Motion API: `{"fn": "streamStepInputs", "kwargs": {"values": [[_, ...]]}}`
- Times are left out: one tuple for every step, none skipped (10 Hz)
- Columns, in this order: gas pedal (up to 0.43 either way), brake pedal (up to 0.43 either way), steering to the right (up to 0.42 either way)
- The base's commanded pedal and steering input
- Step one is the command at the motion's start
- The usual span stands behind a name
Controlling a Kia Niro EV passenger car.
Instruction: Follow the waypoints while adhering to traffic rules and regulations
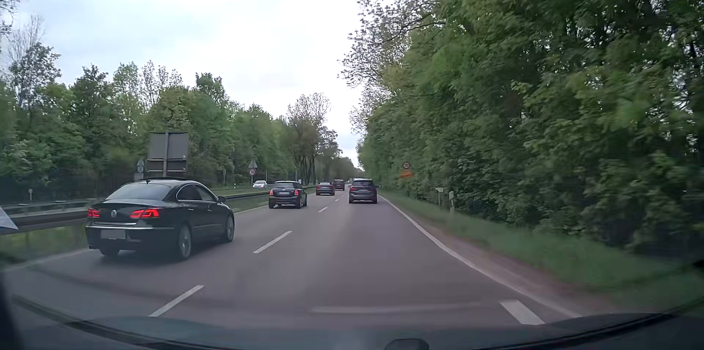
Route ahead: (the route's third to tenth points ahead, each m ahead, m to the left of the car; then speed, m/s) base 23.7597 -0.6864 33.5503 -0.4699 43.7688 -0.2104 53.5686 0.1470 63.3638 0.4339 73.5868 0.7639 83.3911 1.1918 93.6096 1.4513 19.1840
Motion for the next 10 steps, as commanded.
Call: {"fn": "streamStepInputs", "kwargs": {"values": [[0.189,0.0,-0.008],[0.15,0.0,-0.007],[0.15,0.0,-0.008],[0.15,0.0,-0.007],[0.15,0.0,-0.007],[0.157,0.0,-0.006],[0.157,0.0,-0.006],[0.169,0.0,-0.006],[0.177,0.0,-0.006],[0.197,0.0,-0.006]]}}
